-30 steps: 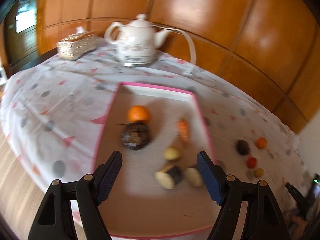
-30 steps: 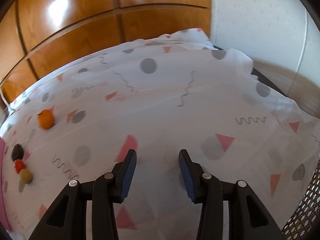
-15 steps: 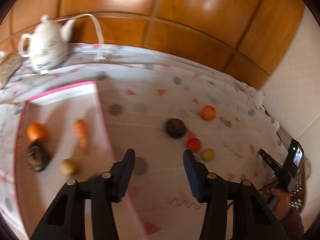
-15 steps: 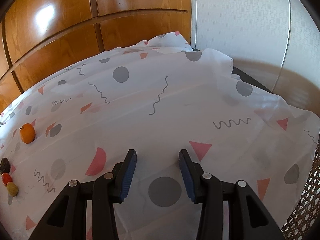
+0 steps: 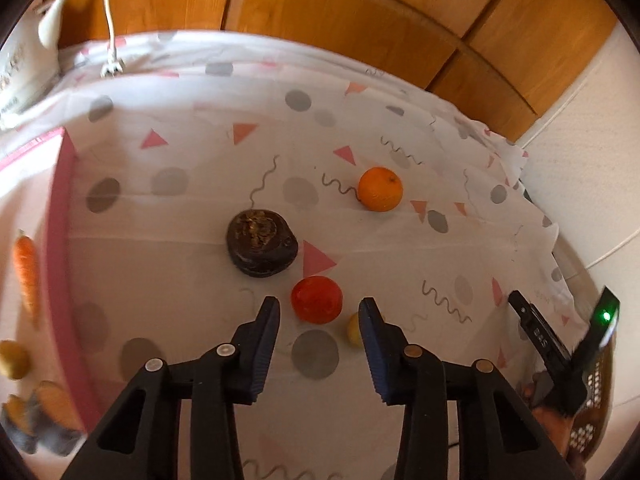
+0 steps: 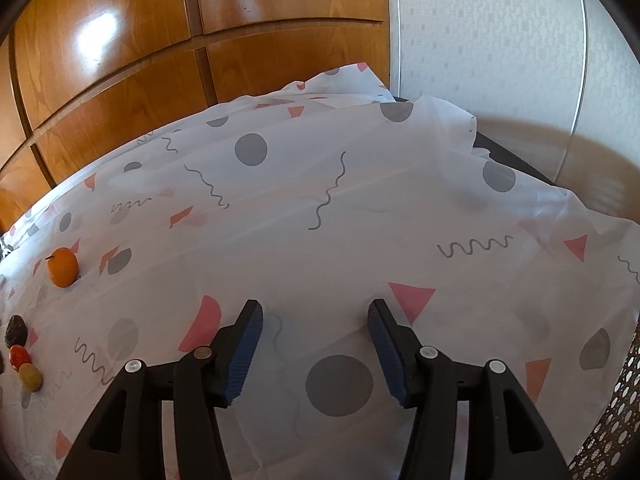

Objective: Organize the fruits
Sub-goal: 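Move the left gripper toward the red tomato in the remaining cluster, then close the left gripper on the red tomato, then carry the tomato with the left gripper into the tray and release, then withdraw the open left gripper from the tray, then move the right gripper to the small orange mandarin and close, then carry the mandarin with the right gripper into the tray and release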

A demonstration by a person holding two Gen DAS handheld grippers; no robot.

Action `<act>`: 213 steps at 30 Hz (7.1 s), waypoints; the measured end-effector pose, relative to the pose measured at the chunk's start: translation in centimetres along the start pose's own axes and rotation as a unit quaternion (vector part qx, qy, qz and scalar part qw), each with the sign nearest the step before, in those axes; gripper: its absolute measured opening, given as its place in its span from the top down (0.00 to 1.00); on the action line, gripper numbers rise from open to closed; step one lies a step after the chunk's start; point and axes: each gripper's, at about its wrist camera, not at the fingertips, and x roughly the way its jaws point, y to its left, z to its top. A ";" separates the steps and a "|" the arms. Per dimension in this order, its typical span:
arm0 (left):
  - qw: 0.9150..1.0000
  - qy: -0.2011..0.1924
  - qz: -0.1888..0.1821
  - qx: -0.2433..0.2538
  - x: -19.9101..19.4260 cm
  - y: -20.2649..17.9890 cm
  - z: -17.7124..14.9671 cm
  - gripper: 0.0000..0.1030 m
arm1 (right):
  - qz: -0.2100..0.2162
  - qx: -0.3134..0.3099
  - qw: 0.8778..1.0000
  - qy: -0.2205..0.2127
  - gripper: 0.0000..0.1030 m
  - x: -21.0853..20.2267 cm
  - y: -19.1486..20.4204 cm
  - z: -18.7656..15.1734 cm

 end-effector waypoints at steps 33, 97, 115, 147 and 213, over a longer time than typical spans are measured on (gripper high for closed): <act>0.982 -0.101 0.123 -0.100 -10.0 15.3 -0.4 0.71 | 0.002 -0.004 1.000 0.000 0.41 0.0 0.1 -0.1; 0.923 -0.191 0.230 -0.242 -17.8 20.4 -12.7 0.29 | -0.010 -0.025 1.000 0.011 0.37 0.2 0.8 0.0; 0.915 -0.191 0.219 -0.278 -17.9 22.5 -14.1 0.29 | -0.015 -0.027 0.999 0.035 0.37 0.6 1.2 0.9; 0.905 -0.176 0.233 -0.310 -17.7 23.9 -15.0 0.28 | 0.199 -0.141 0.967 0.076 0.37 2.4 19.2 4.7; 0.903 -0.195 0.253 -0.288 -19.0 22.7 -15.7 0.21 | 0.431 -0.490 0.741 0.159 0.60 -13.9 35.6 -15.1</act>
